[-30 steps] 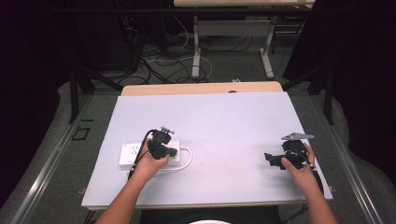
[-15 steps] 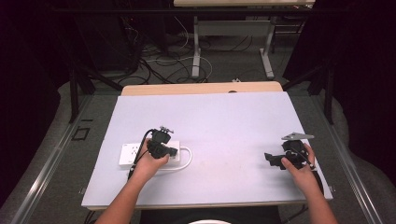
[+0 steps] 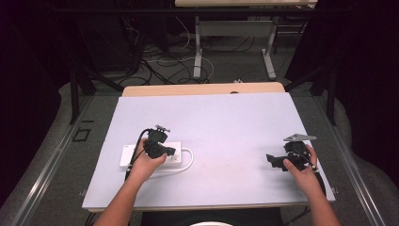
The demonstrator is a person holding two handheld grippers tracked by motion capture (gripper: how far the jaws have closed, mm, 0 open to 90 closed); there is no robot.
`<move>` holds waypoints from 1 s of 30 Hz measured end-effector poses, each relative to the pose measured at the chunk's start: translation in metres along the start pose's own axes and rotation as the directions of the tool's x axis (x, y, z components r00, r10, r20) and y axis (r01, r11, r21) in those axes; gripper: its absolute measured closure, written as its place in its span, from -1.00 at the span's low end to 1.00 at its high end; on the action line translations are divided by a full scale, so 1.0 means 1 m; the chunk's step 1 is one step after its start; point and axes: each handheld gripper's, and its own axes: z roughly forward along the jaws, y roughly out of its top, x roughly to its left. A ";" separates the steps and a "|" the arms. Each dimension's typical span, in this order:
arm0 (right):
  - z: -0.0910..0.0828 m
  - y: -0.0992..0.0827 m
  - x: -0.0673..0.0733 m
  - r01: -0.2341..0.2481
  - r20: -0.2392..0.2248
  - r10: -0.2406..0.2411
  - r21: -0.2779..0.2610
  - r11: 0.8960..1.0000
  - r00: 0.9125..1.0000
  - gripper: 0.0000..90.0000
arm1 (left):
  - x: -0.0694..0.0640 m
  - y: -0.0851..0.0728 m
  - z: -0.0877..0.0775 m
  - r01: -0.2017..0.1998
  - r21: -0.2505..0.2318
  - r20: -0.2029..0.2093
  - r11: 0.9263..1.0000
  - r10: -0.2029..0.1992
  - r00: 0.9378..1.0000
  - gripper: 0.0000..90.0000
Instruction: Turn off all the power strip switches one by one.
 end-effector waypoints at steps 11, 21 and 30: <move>0.000 0.000 0.001 0.014 -0.015 -0.014 0.002 1.000 1.000 -1.00 | 0.011 -0.005 -0.015 0.039 -0.025 -0.013 0.999 -0.039 0.999 1.00; 0.000 0.000 0.003 0.028 -0.043 -0.027 0.022 0.999 0.999 -1.00 | 0.024 -0.013 -0.024 0.071 -0.032 -0.023 0.997 -0.072 0.997 1.00; 0.001 0.000 0.004 0.041 -0.050 -0.039 0.034 0.999 0.998 -1.00 | 0.030 -0.019 -0.026 0.086 -0.020 -0.027 0.996 -0.087 0.996 1.00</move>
